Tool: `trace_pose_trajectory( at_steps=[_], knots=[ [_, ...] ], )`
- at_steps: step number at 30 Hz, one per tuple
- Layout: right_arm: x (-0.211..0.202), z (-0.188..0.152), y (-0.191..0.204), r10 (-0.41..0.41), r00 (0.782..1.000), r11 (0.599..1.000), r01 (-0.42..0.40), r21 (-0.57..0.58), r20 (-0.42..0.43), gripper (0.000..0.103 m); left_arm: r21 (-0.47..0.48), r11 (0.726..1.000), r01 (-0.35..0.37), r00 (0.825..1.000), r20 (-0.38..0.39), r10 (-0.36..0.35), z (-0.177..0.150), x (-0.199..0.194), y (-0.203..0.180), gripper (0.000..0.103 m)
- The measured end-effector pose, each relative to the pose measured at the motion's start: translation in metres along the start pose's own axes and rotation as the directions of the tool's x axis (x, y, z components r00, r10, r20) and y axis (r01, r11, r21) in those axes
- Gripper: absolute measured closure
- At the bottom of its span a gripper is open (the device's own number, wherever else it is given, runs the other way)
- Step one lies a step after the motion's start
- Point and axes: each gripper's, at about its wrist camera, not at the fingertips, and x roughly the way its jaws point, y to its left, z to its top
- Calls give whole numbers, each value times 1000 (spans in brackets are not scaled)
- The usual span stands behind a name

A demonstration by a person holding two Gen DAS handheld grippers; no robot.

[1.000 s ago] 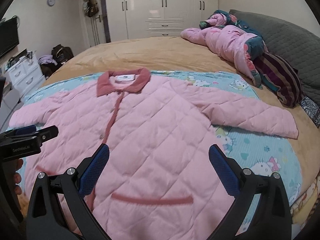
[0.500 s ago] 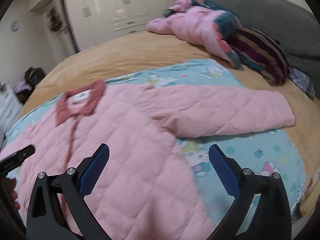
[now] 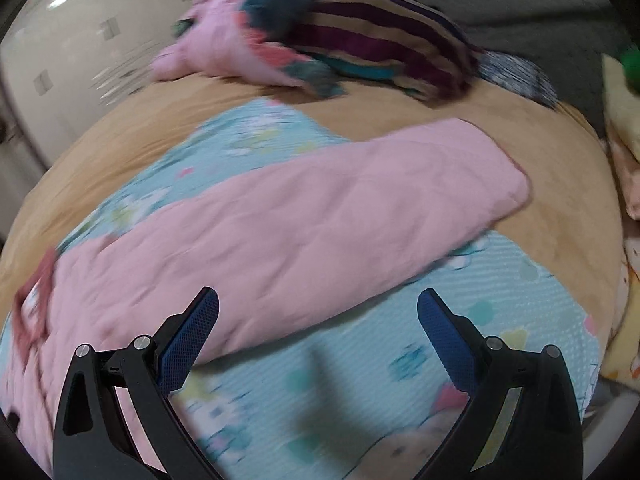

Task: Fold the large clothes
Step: 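Reach the right gripper to the sleeve cuff nearest it and grasp it, then lift the sleeve with the right gripper and fold it across the jacket front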

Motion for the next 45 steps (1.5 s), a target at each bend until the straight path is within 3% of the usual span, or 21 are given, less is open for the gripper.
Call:
trace_pose_trajectory(
  at_steps=[8, 12, 18, 19, 21, 22, 23, 26, 33, 37, 45],
  knots=[
    [54, 30, -58, -15, 998, 977, 27, 210, -57, 4, -6, 1000, 3, 1000, -10, -3, 12, 15, -2, 9],
    [78, 40, -85, -11, 995, 951, 41, 308, -98, 4, -18, 998, -54, 998, -15, 54, 21, 23, -1, 9],
    [96, 50, -110, 60, 997, 915, -39, 401, -40, 4, -28, 996, -87, 996, -6, 87, 28, 16, 1, 9],
    [95, 49, -115, 75, 997, 904, -62, 423, -16, 11, -39, 994, -104, 995, -1, 104, 26, 12, 3, 9],
    [90, 48, -123, 94, 995, 891, -96, 443, 27, 41, -61, 994, -96, 995, -11, 96, 22, 8, 7, 9],
    [89, 47, -127, 127, 991, 882, -135, 452, 48, 61, -69, 994, -85, 996, -27, 83, 19, 7, 10, 9],
    [85, 47, -131, 161, 985, 872, -174, 458, 69, 68, -72, 994, -85, 996, -35, 83, 17, 5, 12, 9],
    [65, 56, -125, 210, 970, 879, -243, 409, 125, 81, -86, 989, -118, 993, -28, 116, 16, -4, 19, 9],
    [-15, 88, -62, 347, 903, 910, -389, 140, 254, 86, -114, 989, -91, 996, -5, 91, 17, -32, 28, 9],
    [-52, 97, -17, 422, 857, 897, -442, 1, 295, 87, -123, 989, -81, 997, -5, 81, 15, -42, 37, 9],
    [-112, 96, 76, 550, 782, 834, -500, -233, 294, 87, -187, 981, -58, 998, 9, 61, 24, -52, 66, 9]
  ],
)
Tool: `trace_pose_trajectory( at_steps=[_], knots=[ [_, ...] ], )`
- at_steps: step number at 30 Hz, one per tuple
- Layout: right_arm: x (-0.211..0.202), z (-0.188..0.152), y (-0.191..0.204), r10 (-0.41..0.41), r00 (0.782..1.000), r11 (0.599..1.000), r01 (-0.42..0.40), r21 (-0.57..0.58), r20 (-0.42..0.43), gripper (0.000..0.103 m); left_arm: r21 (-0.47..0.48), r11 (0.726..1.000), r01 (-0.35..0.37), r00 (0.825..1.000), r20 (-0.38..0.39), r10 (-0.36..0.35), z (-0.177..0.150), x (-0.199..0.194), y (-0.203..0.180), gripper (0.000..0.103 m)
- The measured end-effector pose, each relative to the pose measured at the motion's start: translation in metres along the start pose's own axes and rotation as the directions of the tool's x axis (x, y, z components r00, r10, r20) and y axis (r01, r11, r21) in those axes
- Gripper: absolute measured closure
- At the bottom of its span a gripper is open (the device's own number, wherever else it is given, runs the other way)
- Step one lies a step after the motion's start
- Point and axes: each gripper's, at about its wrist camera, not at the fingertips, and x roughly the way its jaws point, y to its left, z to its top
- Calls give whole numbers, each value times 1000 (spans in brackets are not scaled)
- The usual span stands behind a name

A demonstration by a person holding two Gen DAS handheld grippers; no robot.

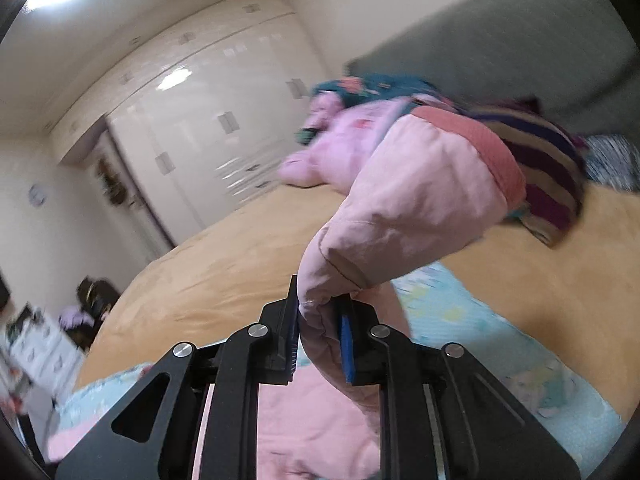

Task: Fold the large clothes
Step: 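Lift the sleeve with the right gripper and fold it across the jacket front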

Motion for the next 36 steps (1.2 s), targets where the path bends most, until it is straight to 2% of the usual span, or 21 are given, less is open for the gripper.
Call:
trace_pose_trajectory(
  at_steps=[6, 9, 13, 19, 22, 27, 30, 32, 34, 36],
  knots=[
    [3, 0, 80, 111, 994, 985, -108, -135, 11, 87, -50, 999, 21, 1000, 23, -20, 17, -8, 28, 9],
    [7, -9, 115, 182, 983, 970, -181, -162, -12, 87, -88, 995, 45, 999, 20, -44, 24, -10, 45, 9],
    [8, -28, 165, 229, 973, 943, -231, -238, -36, 87, -120, 992, 51, 998, 44, -46, 31, -14, 66, 9],
    [20, -79, 229, 272, 955, 891, -295, -345, -115, 87, -191, 975, 110, 994, 44, -103, 35, -5, 94, 9],
    [34, -118, 261, 276, 945, 860, -323, -394, -173, 87, -215, 964, 157, 988, 44, -151, 36, 3, 107, 9],
    [56, -179, 296, 271, 921, 832, -370, -413, -278, 87, -249, 941, 228, 974, 57, -221, 34, 16, 122, 9],
    [61, -211, 311, 261, 907, 821, -389, -418, -331, 87, -293, 903, 315, 948, 64, -310, 33, 25, 126, 9],
    [65, -233, 318, 245, 897, 815, -397, -422, -368, 86, -348, 841, 415, 907, 84, -413, 34, 30, 128, 9],
    [65, -248, 323, 252, 884, 811, -415, -413, -393, 82, -367, 801, 472, 876, 94, -473, 37, 33, 124, 9],
    [62, -263, 330, 256, 874, 805, -429, -409, -414, 77, -371, 778, 506, 857, 118, -501, 42, 33, 117, 9]
  ],
)
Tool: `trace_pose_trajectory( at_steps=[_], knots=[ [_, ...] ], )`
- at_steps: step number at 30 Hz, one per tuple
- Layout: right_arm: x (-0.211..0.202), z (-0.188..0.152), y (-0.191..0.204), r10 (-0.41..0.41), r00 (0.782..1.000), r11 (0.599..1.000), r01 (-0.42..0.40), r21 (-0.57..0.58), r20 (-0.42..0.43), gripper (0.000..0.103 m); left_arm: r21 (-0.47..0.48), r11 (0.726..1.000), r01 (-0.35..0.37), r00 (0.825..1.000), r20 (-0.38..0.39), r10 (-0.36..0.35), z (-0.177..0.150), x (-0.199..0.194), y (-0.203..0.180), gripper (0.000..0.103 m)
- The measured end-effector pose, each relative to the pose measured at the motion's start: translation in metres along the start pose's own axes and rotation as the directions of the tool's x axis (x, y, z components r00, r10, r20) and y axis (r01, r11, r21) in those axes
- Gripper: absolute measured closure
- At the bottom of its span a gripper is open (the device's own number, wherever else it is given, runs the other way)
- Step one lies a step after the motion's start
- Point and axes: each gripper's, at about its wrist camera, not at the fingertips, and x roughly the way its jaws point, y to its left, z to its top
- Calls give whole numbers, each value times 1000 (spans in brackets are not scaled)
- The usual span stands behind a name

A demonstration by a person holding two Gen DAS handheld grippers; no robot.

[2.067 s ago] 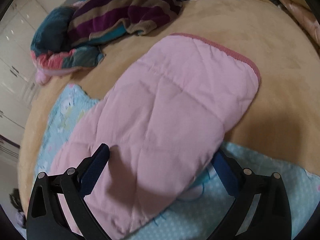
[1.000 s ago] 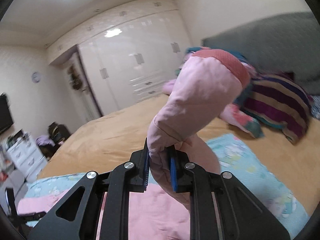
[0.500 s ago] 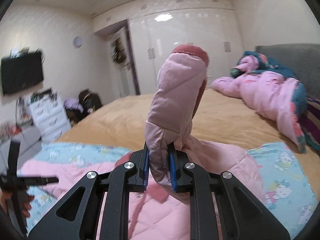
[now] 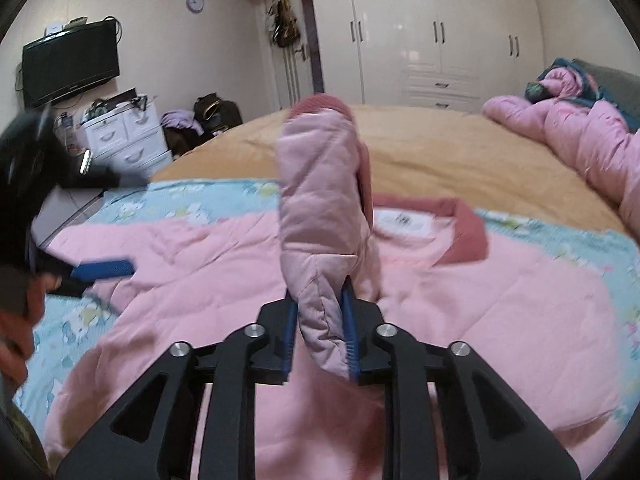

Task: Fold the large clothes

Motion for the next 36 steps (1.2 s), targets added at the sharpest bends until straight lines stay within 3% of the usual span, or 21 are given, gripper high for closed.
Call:
trace_pose_trajectory(
  at_steps=[4, 6, 8, 13, 17, 19, 20, 21, 24, 28, 32, 36],
  knots=[
    [11, -8, 6, 66, 995, 998, -65, 16, -71, 44, 33, 999, 25, 1000, -2, -25, -2, 12, -10, 9],
    [16, -16, 12, 65, 991, 998, -65, -1, -115, 40, 39, 998, 48, 999, -13, -48, -4, 16, -10, 9],
    [17, -22, 18, 75, 987, 997, -79, -21, -140, 29, 54, 997, 49, 999, -26, -48, -8, 22, -8, 9],
    [-8, -28, 9, 164, 977, 985, -157, 66, -137, 9, 67, 997, -24, 997, -72, 29, -11, 43, 13, 9],
    [-31, -33, -20, 144, 982, 982, -126, 140, -122, 7, 46, 997, -67, 985, -155, 73, -18, 65, 27, 14],
    [-43, -36, -37, 141, 984, 974, -119, 193, -107, 7, 74, 994, -86, 983, -153, 96, -21, 71, 26, 43],
    [-48, -36, -43, 134, 986, 972, -113, 206, -95, 7, 100, 989, -111, 982, -143, 124, -23, 74, 24, 52],
    [-54, -36, -50, 111, 990, 973, -92, 210, -85, 7, 127, 984, -124, 980, -137, 141, -24, 76, 21, 71],
    [-66, -36, -68, 55, 997, 978, -42, 206, -60, 7, 196, 969, -151, 979, -107, 174, -28, 79, 14, 90],
    [-74, -36, -94, -19, 998, 968, 32, 248, -55, 8, 210, 975, -76, 995, -43, 87, -17, 57, 3, 97],
    [-87, -29, -131, -129, 992, 939, 127, 319, -16, 8, 313, 942, -119, 991, 100, 92, -1, 24, -21, 97],
    [-77, -18, -161, -196, 979, 921, 203, 333, -55, 8, 307, 938, -160, 987, 73, 144, 5, 28, -2, 97]
  ],
)
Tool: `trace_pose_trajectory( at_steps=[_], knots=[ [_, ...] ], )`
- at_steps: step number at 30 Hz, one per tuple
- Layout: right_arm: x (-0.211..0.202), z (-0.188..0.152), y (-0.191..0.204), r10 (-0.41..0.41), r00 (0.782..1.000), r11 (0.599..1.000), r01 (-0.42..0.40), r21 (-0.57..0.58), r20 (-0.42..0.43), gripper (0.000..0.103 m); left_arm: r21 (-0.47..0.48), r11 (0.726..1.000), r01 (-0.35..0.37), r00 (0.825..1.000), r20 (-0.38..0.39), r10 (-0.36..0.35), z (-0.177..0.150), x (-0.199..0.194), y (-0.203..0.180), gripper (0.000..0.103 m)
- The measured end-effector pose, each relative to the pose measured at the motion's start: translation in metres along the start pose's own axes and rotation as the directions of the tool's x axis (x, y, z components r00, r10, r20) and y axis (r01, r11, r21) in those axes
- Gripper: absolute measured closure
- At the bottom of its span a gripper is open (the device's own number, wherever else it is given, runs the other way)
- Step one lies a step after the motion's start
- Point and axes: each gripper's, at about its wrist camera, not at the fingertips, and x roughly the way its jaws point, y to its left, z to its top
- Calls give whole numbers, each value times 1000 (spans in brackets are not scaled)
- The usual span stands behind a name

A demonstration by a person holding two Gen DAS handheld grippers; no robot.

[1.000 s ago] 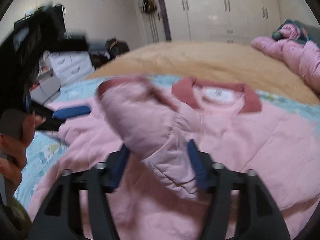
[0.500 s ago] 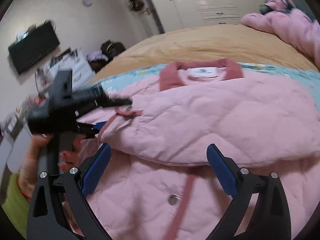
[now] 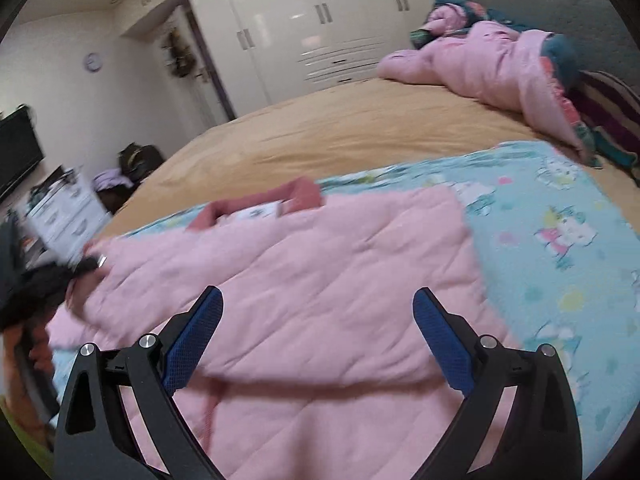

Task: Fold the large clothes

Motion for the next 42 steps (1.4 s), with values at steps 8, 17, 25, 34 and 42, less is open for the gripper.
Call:
trace_pose_trajectory(
  at_steps=[8, 17, 25, 34, 42],
  knots=[
    [78, -1, -12, -78, 973, 996, 68, -53, -217, 10, 11, 993, -118, 987, -109, 119, -26, 42, 26, 95],
    [108, -21, -18, -135, 953, 990, 123, -62, -270, 8, 36, 989, -146, 981, -126, 149, -37, 52, 35, 92],
    [66, -15, -6, -63, 975, 998, 57, -35, -211, 7, 105, 975, -198, 974, -89, 207, -30, 21, 16, 60],
    [37, -17, 39, 5, 986, 998, -15, -65, -165, 4, 88, 968, -233, 971, -25, 236, -27, -25, 13, 9],
    [16, -7, 89, 90, 989, 990, -101, -95, -117, 4, 53, 943, -328, 945, 31, 327, -22, -61, 30, 9]
  ],
)
